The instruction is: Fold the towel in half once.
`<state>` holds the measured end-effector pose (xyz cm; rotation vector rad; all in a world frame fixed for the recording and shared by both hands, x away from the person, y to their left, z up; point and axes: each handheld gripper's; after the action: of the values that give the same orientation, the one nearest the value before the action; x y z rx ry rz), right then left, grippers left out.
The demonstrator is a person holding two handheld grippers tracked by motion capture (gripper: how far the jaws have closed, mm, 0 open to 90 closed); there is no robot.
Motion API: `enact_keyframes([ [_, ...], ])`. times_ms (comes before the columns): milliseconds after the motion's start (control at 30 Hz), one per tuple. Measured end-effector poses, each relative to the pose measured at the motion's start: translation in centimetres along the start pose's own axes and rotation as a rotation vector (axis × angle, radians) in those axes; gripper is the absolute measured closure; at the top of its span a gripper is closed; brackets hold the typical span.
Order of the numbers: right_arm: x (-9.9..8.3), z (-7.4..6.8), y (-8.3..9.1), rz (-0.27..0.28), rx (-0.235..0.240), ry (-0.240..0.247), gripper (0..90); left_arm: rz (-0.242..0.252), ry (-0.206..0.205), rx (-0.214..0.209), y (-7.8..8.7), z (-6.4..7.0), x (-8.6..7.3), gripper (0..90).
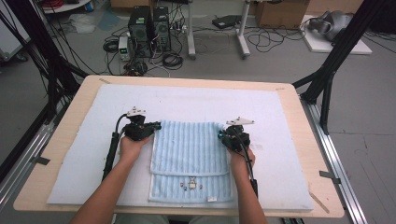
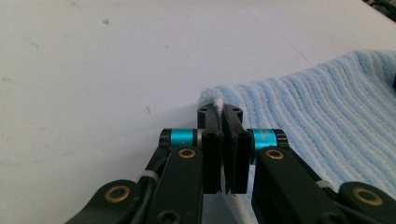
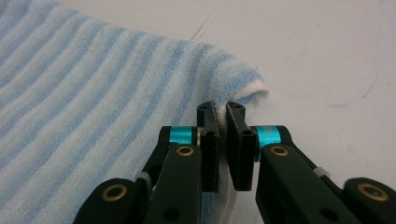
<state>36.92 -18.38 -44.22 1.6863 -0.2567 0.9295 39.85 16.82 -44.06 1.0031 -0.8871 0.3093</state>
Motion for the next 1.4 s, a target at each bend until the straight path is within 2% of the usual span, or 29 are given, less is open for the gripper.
enact_keyframes([
  [100, 0.7, 0.4, -0.5, 0.009, -0.023, -0.008, 84.7, 0.041, 0.003, 0.008, -0.3, 0.0, 0.4, 86.4],
  [200, 1.4, 0.8, -1.0, 0.013, -0.038, -0.006, 84.4, 0.029, 0.04, 0.012, -1.0, -0.6, 0.1, 86.3],
  [267, 1.9, 0.8, -1.4, 0.01, -0.053, -0.01, 84.3, 0.035, 0.03, 0.021, -1.2, -0.5, 0.0, 86.3],
  [367, 2.3, 0.8, -2.0, -0.001, -0.093, 0.0, 84.3, 0.069, 0.015, 0.016, -1.3, -0.4, 0.1, 86.1],
  [467, 2.2, 0.9, -2.3, -0.008, -0.094, -0.012, 81.0, 0.079, 0.002, 0.005, -1.3, -0.6, 0.0, 84.3],
  [500, 2.1, 0.9, -2.3, -0.01, -0.093, -0.02, 76.6, 0.084, -0.001, -0.003, -1.3, -0.6, 0.0, 82.3],
  [567, 2.2, 0.9, -2.0, -0.002, -0.094, -0.024, 66.3, 0.085, 0.012, -0.007, -1.2, -0.5, 0.0, 67.7],
  [600, 2.2, 1.0, -1.7, 0.003, -0.089, -0.028, 59.7, 0.077, 0.029, -0.023, -1.1, -0.6, 0.0, 60.1],
  [633, 2.2, 1.1, -1.4, 0.009, -0.077, -0.031, 53.4, 0.072, 0.028, -0.028, -1.0, -0.6, 0.0, 55.0],
  [733, 2.2, 1.1, -0.7, 0.01, -0.064, -0.028, 42.1, 0.056, 0.023, -0.037, -0.4, -0.2, -0.1, 45.3],
  [800, 2.1, 1.0, -0.1, 0.017, -0.042, -0.027, 36.4, 0.068, 0.028, -0.048, 0.2, 0.1, -0.3, 42.7],
  [867, 1.9, 0.8, 0.8, 0.048, -0.028, -0.005, 35.4, 0.083, 0.021, -0.046, 0.8, 0.4, -0.7, 42.2],
  [933, 1.5, 0.7, 1.5, 0.056, -0.014, 0.011, 34.9, 0.059, 0.003, -0.048, 1.1, 0.7, -0.9, 42.3],
  [967, 1.3, 0.8, 1.8, 0.054, -0.006, 0.012, 34.9, 0.067, -0.01, -0.05, 1.4, 0.9, -1.2, 42.3],
  [1067, 0.4, 0.8, 2.5, 0.072, 0.018, -0.004, 35.0, 0.08, -0.013, -0.068, 2.1, 1.4, -1.5, 42.7],
  [1133, -0.1, 0.7, 3.0, 0.073, 0.027, 0.017, 34.9, 0.085, -0.027, -0.084, 2.5, 1.7, -1.9, 42.8],
  [1200, -0.7, 0.6, 3.6, 0.079, 0.051, 0.03, 34.9, 0.066, -0.051, -0.104, 3.0, 2.2, -2.5, 42.2],
  [1267, -1.3, 0.4, 4.1, 0.082, 0.061, 0.041, 34.2, 0.082, -0.059, -0.116, 3.4, 2.6, -3.1, 44.5],
  [1333, -1.8, 0.2, 4.5, 0.079, 0.075, 0.048, 33.3, 0.065, -0.082, -0.119, 3.8, 3.0, -3.5, 44.5],
  [1400, -2.3, 0.0, 4.8, 0.075, 0.082, 0.05, 32.1, 0.068, -0.103, -0.125, 4.2, 3.3, -4.0, 43.7],
])
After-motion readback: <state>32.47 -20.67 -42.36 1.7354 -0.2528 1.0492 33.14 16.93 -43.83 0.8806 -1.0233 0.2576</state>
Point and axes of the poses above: each handheld gripper's, and its own axes: y roughly backward along the jaws, x roughly out of its top, z roughly to its right, and after that the axes turned 7 degrees about -z, right-handed
